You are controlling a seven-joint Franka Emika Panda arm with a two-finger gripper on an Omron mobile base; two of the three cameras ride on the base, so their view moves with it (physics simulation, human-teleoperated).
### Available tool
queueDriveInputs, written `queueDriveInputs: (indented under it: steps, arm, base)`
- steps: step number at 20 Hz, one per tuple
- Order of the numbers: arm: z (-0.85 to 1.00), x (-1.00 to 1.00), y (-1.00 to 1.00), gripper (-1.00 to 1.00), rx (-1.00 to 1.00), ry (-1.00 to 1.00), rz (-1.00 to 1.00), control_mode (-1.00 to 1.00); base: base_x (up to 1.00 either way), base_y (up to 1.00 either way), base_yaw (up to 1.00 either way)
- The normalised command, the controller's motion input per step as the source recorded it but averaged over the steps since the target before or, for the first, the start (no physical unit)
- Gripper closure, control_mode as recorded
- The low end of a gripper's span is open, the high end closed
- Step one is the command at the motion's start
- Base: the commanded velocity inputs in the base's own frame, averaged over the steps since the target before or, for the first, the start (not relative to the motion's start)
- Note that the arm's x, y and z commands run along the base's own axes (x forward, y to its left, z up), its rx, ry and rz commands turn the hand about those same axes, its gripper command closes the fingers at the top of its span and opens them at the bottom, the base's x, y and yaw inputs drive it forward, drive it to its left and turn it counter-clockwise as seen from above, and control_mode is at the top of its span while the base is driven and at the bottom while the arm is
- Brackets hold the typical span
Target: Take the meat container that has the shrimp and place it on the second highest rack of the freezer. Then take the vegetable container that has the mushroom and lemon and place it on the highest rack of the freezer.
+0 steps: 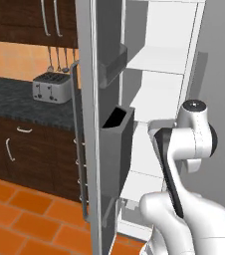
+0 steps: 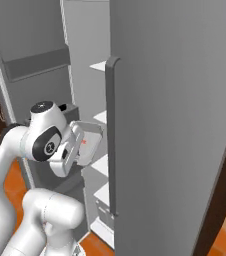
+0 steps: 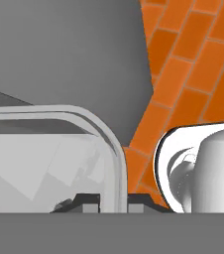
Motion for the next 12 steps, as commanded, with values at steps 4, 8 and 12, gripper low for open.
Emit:
queueDriveInputs:
  steps: [4,8,12]
  arm:
    - [0.0,0.0,0.0,1.0,0.0,0.0,0.0,1.0]
    - [0.0,0.0,0.0,1.0,0.0,0.0,0.0,1.0]
    - [0.0,0.0,0.0,1.0,0.0,0.0,0.0,1.0]
  base:
    - [0.62,0.05,0.01]
    - [0.45,0.22,0.0]
    - [0.48,0.28,0.0]
